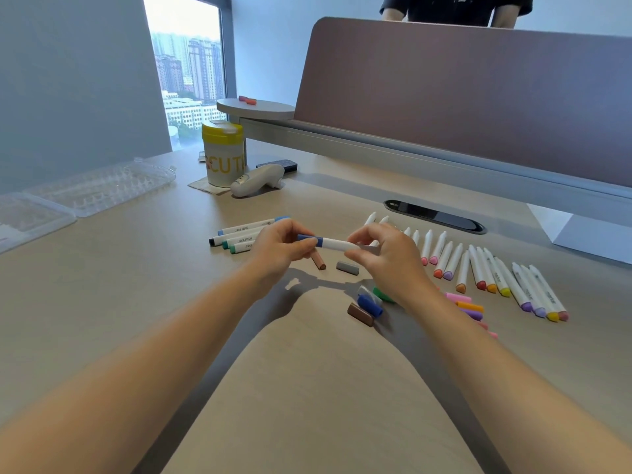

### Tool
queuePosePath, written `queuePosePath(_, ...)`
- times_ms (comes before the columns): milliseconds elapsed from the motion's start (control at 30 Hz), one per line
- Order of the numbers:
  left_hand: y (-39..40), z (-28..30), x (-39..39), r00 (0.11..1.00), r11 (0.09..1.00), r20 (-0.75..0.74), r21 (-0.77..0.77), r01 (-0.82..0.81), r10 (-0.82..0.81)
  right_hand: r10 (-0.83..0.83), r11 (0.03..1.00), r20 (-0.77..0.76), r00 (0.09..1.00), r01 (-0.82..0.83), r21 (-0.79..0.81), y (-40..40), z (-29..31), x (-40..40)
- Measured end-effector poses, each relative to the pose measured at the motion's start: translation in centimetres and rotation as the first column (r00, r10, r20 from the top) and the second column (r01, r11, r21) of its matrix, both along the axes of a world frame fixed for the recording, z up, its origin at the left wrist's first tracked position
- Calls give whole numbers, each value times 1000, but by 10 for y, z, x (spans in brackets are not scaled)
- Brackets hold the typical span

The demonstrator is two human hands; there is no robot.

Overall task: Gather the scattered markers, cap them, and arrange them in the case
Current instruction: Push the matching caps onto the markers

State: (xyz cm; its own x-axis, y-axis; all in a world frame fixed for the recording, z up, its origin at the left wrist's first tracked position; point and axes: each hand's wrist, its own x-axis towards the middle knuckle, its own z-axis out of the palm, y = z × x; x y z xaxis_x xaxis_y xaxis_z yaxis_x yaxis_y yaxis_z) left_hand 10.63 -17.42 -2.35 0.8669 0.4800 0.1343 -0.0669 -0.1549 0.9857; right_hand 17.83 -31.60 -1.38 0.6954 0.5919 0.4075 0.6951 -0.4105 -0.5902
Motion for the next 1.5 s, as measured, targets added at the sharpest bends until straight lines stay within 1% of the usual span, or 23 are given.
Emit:
queuePosePath(67, 0, 0, 2, 1000, 995, 19, -96, -22, 24, 4, 999, -38, 999, -3, 34, 1, -1, 0)
queuePosePath(233, -3, 1, 8, 997, 947, 14, -312, -72, 80, 64, 990, -210, 976, -35, 139, 6, -4, -6)
queuePosePath(300, -4, 4, 11, 995, 930, 8, -357, -87, 96, 81, 985, -257, 963, -38, 169, 7, -6, -7)
queuePosePath(367, -3, 5, 14, 993, 932, 4, -345, -111, 119, 85, 981, -285, 955, -30, 191, 7, -7, -5)
queuePosePath(467, 3, 5, 18, 989, 957, -18, -252, -146, 146, 14, 984, -262, 965, 32, 173, 4, -11, 7)
queuePosePath(567, 10, 4, 24, 983, 978, -37, -104, -183, 180, -102, 981, -229, 968, 136, 136, 0, -15, 28)
queuePosePath(667, 20, 2, 31, 983, 982, -59, 83, -171, 177, -212, 977, -148, 966, 215, 2, 2, -19, 50)
queuePosePath(767, 31, 0, 38, 983, 962, -108, 248, -119, 149, -275, 942, -8, 961, 268, -200, 10, -23, 67)
queuePosePath(833, 36, 0, 42, 979, 914, -153, 400, -66, 137, -262, 917, 40, 964, 261, -302, 17, -24, 74)
queuePosePath(933, 43, -2, 46, 963, 795, -218, 606, 5, 161, -230, 870, 60, 971, 233, -434, 28, -25, 79)
queuePosePath(1000, 47, -7, 48, 951, 729, -244, 684, 28, 193, -212, 821, 81, 974, 223, -526, 35, -26, 83)
queuePosePath(1067, 51, -11, 49, 944, 686, -252, 727, 39, 213, -202, 785, 105, 974, 225, -577, 40, -26, 87)
queuePosePath(1133, 53, -15, 51, 936, 641, -269, 765, 65, 226, -194, 785, 133, 972, 235, -573, 43, -25, 88)
queuePosePath(1233, 56, -18, 53, 924, 548, -288, 829, 110, 250, -174, 835, 192, 966, 248, -492, 45, -25, 87)
queuePosePath(1300, 57, -19, 53, 921, 495, -286, 860, 124, 265, -171, 870, 202, 964, 244, -428, 46, -23, 84)
queuePosePath(1400, 56, -18, 51, 928, 491, -272, 863, 118, 255, -161, 901, 218, 962, 234, -366, 44, -20, 80)
queuePosePath(1467, 53, -16, 48, 953, 515, -208, 854, 68, 219, -155, 921, 201, 967, 215, -325, 40, -16, 76)
queuePosePath(1500, 51, -14, 46, 967, 531, -171, 846, 45, 191, -150, 936, 167, 974, 195, -293, 37, -13, 74)
